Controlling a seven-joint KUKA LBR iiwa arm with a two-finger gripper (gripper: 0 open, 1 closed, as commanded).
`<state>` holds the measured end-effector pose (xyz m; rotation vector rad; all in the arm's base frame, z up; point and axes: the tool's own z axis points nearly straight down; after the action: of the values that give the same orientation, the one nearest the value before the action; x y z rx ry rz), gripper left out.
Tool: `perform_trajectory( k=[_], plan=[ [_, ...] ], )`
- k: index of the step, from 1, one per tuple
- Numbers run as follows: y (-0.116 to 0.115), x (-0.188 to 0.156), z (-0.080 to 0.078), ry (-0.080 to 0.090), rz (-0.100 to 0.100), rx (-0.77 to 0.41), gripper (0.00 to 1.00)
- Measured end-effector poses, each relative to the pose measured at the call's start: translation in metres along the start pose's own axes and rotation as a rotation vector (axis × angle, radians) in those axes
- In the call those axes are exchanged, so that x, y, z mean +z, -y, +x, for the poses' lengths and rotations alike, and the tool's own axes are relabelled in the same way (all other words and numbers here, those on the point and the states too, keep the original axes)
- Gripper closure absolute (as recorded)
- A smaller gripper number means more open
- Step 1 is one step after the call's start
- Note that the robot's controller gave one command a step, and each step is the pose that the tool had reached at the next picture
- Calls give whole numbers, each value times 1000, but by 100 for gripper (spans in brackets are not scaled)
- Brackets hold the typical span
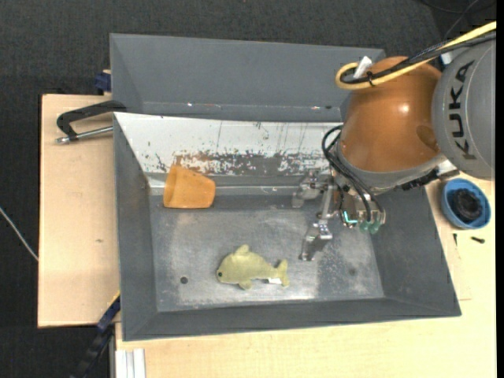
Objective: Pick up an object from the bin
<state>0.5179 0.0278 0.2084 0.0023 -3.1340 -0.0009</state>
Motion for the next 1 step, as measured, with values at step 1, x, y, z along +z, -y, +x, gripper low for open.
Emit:
perform_trajectory(
  k=[1],
  plan=[
    [-74, 140, 16, 12, -2, -15, 0]
  ],
)
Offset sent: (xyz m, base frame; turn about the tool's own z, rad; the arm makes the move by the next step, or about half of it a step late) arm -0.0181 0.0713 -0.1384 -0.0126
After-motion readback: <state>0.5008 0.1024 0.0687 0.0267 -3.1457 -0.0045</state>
